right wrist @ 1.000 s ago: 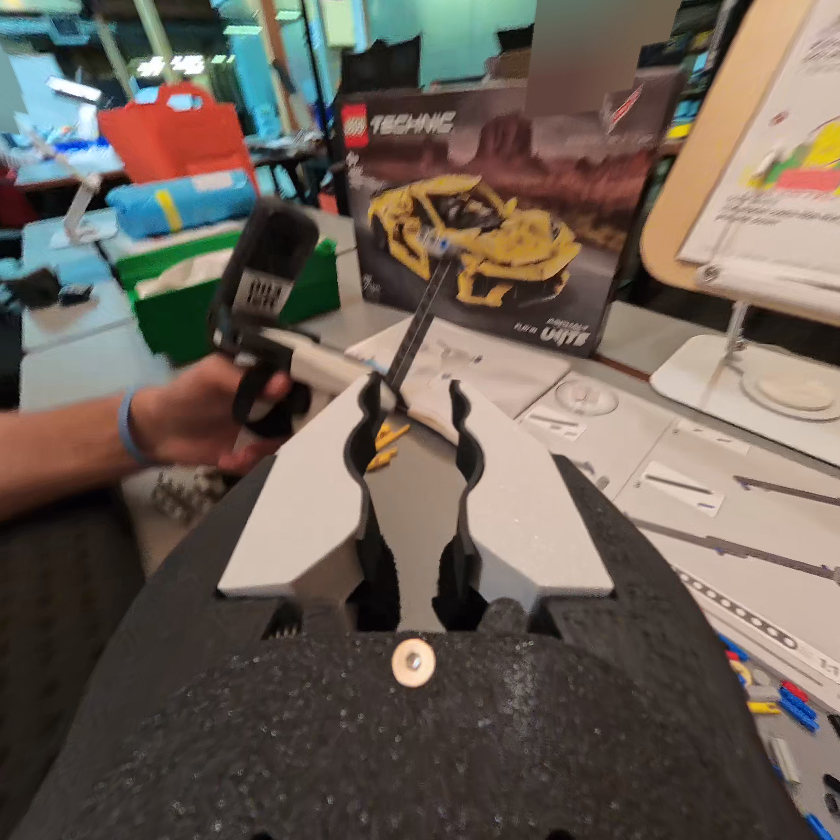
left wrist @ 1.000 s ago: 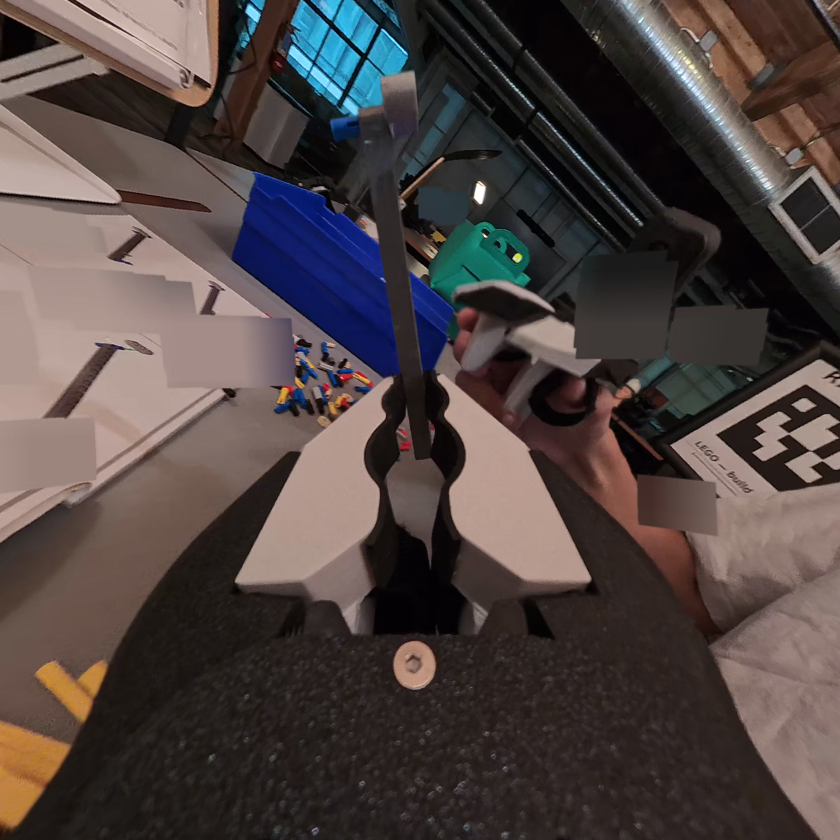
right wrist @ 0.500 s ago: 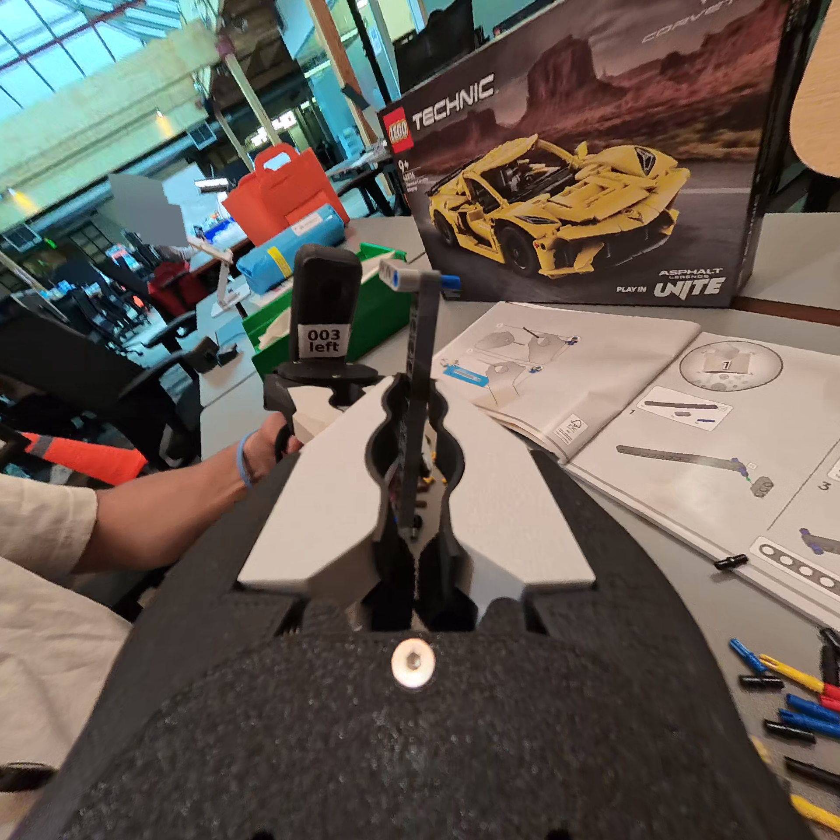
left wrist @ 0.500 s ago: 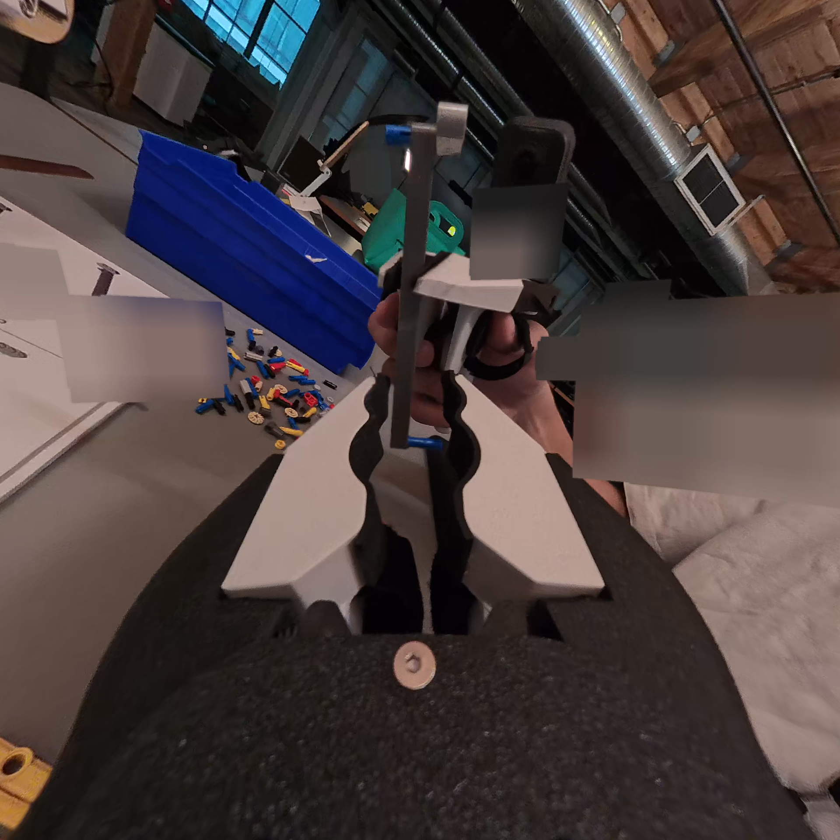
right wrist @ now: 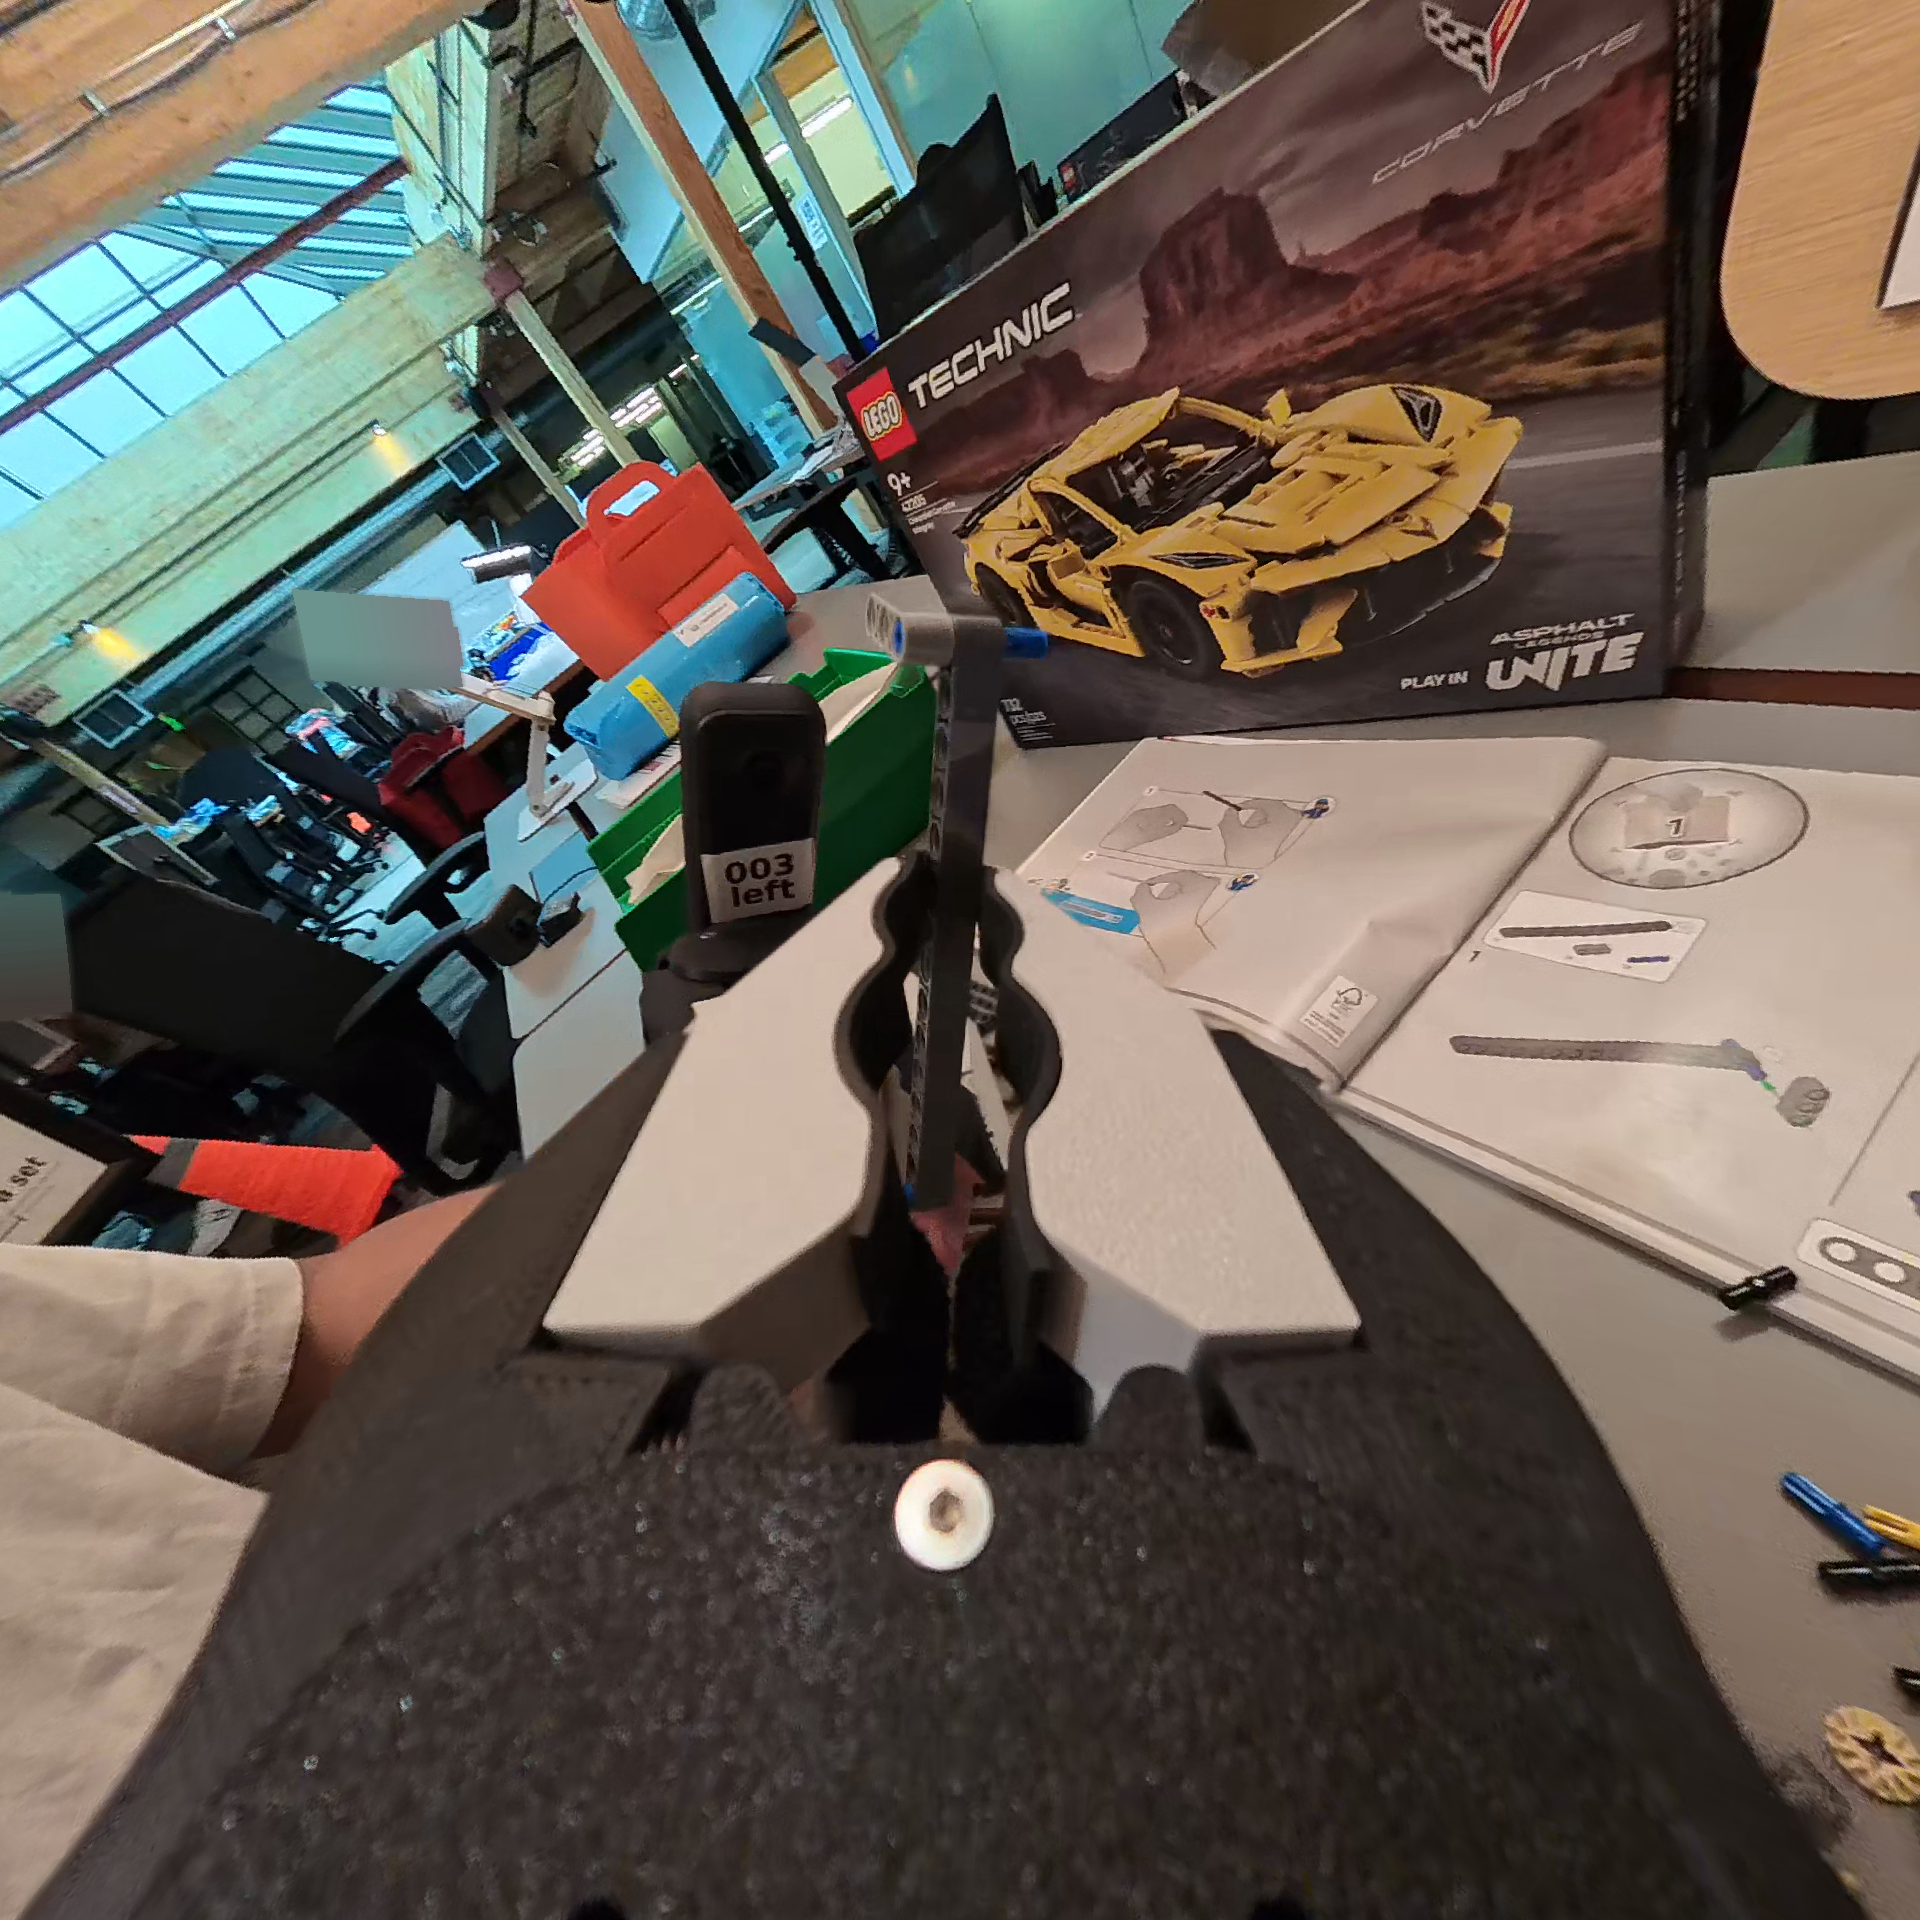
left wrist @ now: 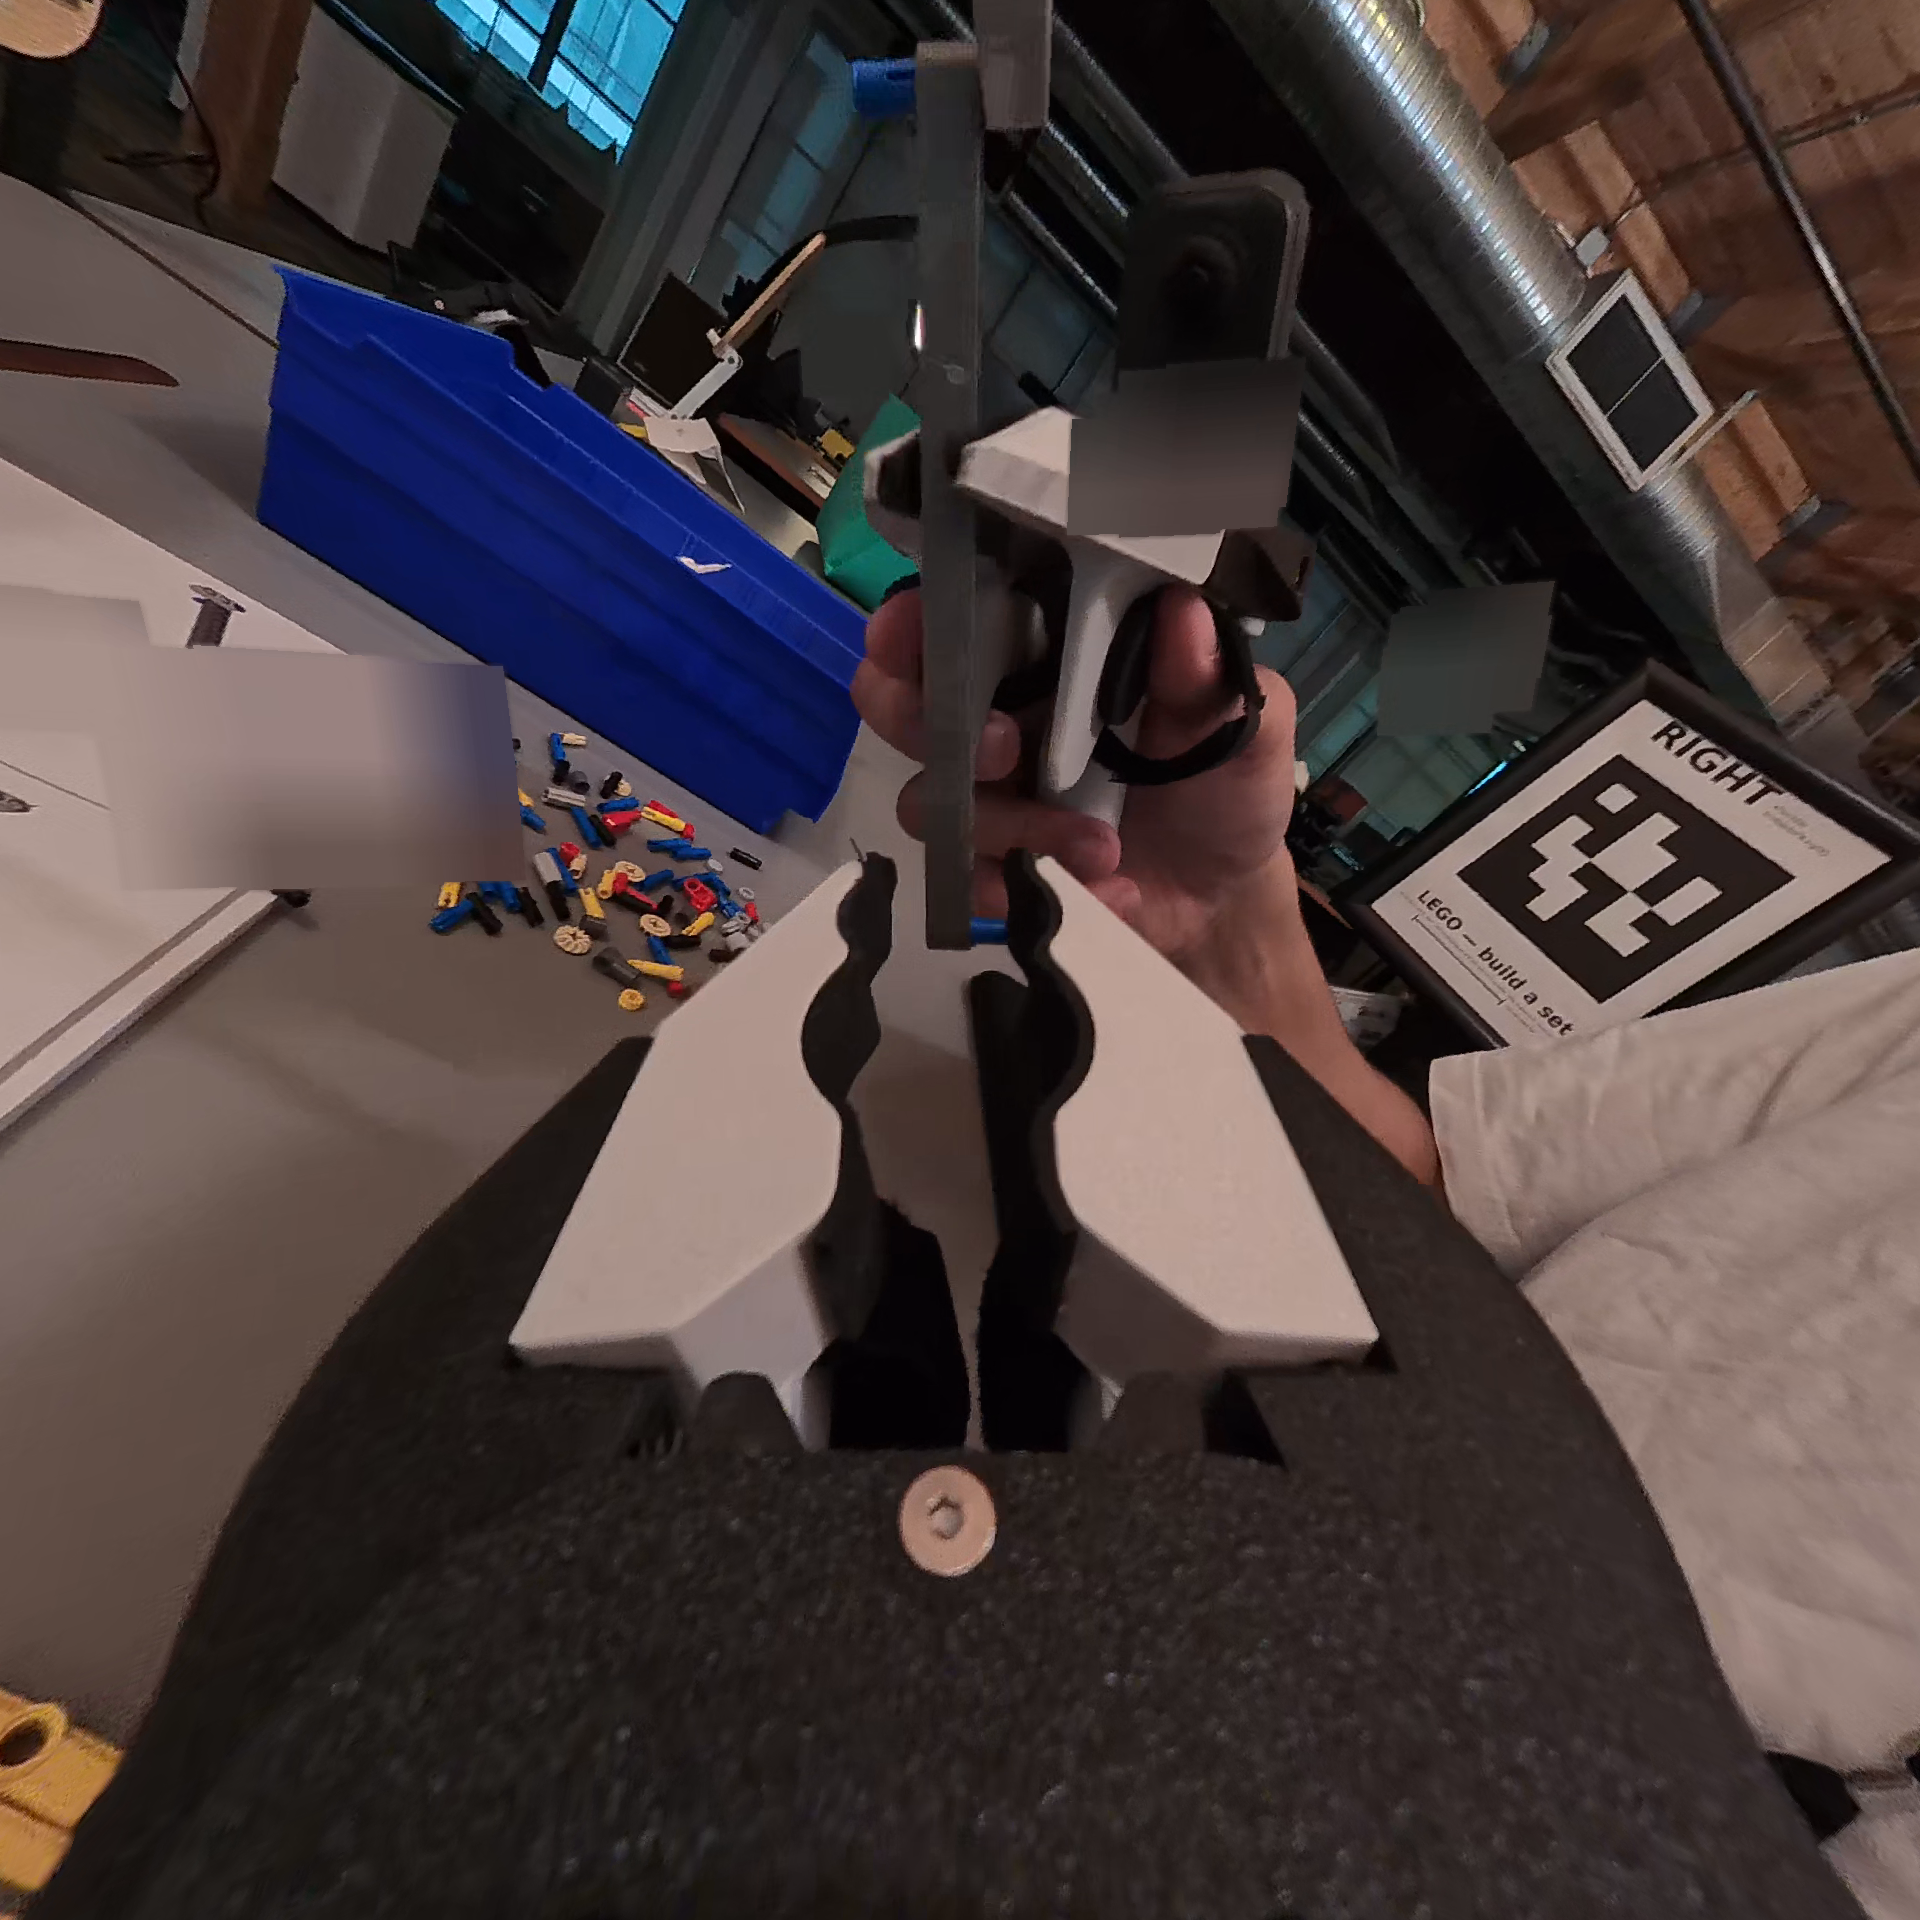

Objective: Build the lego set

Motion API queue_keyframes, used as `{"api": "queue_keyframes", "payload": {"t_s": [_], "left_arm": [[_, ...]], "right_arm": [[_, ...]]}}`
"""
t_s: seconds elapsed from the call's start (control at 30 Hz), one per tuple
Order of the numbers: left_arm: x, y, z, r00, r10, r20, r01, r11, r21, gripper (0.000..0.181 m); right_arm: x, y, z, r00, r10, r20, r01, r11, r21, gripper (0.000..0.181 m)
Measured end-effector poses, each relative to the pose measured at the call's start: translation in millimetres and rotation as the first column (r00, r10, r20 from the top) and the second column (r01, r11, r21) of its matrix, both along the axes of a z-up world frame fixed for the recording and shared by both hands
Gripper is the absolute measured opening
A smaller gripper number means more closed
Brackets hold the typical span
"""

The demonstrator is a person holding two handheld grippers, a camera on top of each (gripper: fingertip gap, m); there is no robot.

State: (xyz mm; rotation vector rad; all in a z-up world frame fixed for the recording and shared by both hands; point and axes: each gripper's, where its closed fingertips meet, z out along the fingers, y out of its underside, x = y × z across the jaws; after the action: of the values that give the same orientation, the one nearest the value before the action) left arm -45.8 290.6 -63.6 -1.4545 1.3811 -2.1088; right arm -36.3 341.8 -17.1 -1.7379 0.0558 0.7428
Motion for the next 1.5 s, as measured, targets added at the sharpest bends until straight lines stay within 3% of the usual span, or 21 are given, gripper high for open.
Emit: {"api": "queue_keyframes", "payload": {"t_s": [0.13, 0.57, 0.83, 0.97, 1.0, 1.1, 1.27, 1.4, 1.5], "left_arm": [[-2.0, -0.8, 3.0, 1.000, -0.021, 0.011, 0.021, 0.999, -0.034, 0.006], [-4.0, 14.5, 13.2, 0.999, 0.030, 0.041, -0.027, 0.996, -0.085, 0.006], [-5.3, 16.3, 12.3, 0.995, 0.079, 0.054, -0.082, 0.996, 0.041, 0.006], [-6.1, 25.7, 14.9, 0.994, 0.105, 0.044, -0.104, 0.994, -0.024, 0.006], [-6.4, 29.5, 14.1, 0.994, 0.107, 0.033, -0.106, 0.993, -0.049, 0.006], [-5.7, 44.1, 12.4, 0.990, 0.140, 0.011, -0.138, 0.982, -0.128, 0.006], [-0.8, 55.8, -2.1, 0.981, 0.185, -0.053, -0.190, 0.973, -0.128, 0.006], [5.1, 67.2, -21.6, 0.949, 0.301, -0.097, -0.295, 0.953, 0.073, 0.006], [6.4, 69.5, -25.5, 0.939, 0.331, -0.098, -0.317, 0.939, 0.135, 0.007]], "right_arm": [[-3.3, 1.1, 2.6, 0.998, 0.027, -0.059, -0.027, 1.000, 0.006, 0.008], [6.0, 3.9, 14.1, 0.998, -0.017, -0.055, 0.020, 0.999, 0.051, 0.008], [3.2, 2.1, 16.8, 0.998, 0.002, -0.067, 0.003, 0.996, 0.087, 0.009], [13.1, -5.0, 17.8, 0.996, -0.058, 0.069, 0.048, 0.988, 0.145, 0.038], [18.2, -9.6, 16.6, 0.992, -0.080, 0.101, 0.063, 0.986, 0.156, 0.038], [38.7, -22.0, -23.5, 0.948, -0.151, 0.281, 0.146, 0.988, 0.040, 0.039], [57.4, -48.2, -130.0, 0.869, -0.077, 0.490, 0.240, 0.929, -0.281, 0.031], [53.4, -62.1, -153.7, 0.814, 0.043, 0.579, 0.204, 0.912, -0.355, 0.025], [43.8, -62.3, -162.7, 0.760, 0.190, 0.621, 0.128, 0.893, -0.431, 0.019]]}}
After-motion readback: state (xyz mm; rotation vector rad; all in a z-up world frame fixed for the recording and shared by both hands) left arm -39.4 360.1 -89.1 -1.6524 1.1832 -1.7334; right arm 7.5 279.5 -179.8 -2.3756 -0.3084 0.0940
